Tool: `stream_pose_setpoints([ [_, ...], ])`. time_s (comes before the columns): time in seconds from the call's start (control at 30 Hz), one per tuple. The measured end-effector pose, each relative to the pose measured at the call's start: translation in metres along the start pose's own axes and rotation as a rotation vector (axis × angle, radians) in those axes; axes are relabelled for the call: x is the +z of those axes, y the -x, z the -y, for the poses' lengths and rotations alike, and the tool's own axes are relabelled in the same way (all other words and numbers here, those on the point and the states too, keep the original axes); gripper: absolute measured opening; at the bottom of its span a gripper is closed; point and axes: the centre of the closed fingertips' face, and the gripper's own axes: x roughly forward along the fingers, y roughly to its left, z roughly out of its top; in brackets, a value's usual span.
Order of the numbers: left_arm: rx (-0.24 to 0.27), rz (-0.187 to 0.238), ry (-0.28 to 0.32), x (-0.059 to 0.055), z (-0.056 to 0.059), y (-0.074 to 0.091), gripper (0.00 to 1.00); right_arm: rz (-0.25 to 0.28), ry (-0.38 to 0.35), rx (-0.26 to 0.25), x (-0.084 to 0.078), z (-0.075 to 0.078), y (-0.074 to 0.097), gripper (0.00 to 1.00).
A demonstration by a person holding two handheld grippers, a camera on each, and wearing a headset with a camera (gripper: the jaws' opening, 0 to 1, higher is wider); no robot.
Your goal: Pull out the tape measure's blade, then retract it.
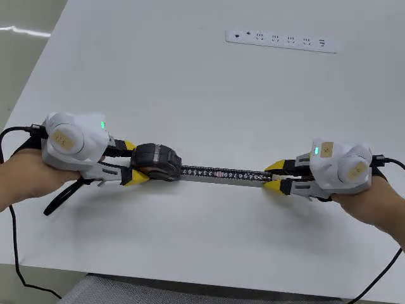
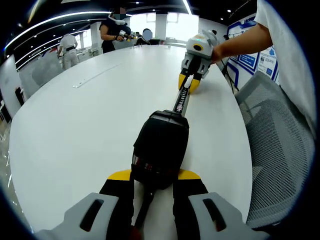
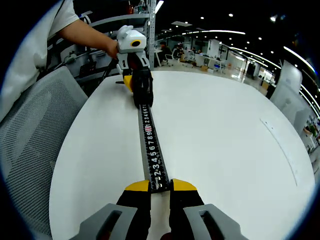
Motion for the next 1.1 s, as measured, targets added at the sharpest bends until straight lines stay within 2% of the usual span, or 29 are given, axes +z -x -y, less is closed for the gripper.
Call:
stream_pose_setpoints([
  [0.4, 0.003, 0.004, 0.004, 0.000, -0.001, 0.000, 0.24, -0.014, -0.005, -0.004, -0.010, 0.002, 0.006, 0.09],
  [1.1, 0.001, 0.003, 0.002, 0.000, -0.001, 0.000, 0.24, -0.050, -0.029, -0.029, -0.030, 0.004, 0.030, 0.09],
])
